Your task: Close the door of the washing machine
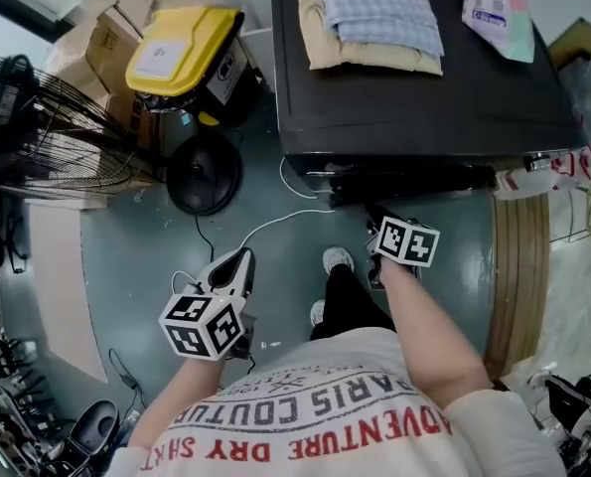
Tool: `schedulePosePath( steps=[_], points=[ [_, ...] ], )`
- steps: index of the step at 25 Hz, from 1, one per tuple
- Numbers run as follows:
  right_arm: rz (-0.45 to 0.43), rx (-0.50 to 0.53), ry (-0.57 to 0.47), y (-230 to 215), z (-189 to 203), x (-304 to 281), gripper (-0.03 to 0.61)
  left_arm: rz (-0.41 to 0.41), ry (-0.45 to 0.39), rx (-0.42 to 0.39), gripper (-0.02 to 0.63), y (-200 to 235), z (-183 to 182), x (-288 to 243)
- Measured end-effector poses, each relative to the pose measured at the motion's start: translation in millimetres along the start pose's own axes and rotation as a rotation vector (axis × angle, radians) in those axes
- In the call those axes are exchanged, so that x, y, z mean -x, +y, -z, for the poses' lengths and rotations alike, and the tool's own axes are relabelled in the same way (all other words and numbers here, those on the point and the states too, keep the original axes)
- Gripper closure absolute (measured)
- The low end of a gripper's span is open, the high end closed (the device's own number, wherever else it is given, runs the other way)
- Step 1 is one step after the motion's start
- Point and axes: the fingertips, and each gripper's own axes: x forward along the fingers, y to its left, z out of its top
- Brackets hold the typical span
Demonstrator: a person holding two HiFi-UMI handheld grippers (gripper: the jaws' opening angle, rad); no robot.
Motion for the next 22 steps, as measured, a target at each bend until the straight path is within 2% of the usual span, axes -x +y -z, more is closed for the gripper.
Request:
schedulePosePath(
  steps=[6,11,14,15,19,22],
  points=[
    [0.017,-0.022,-0.001,0.5,-12.3,-5.1,0.558,0.012,0.004,-0.003,0.584,3.8,-7.0,-9.6],
    [0.000,0.081,0.102,2.3,-7.3,-7.5,0.558,0.027,-0.009,0.007,0.584,0.7,-9.5,-12.4],
    [-0.001,0.246,0.160,10.2,-8.2,-8.4,0.558,0.041,-0.025,0.015,0.584,-2.0,-13.2,-14.2],
    [-0.013,0.282,0.166,15.2,-9.6,-7.0,0.558,0.044,-0.031,0.019,0.584,-2.8,-14.4,-13.7],
    [-0.082,0.308,0.111,41.9,-21.3,20.8,0.558,0.064,-0.047,0.023,0.584,-10.6,-15.0,-5.7],
    [-0.188,0.372,0.063,79.2,-20.2,57.9,0.558,0.088,-0.059,0.008,0.584,-15.3,-13.6,9.9]
  ],
)
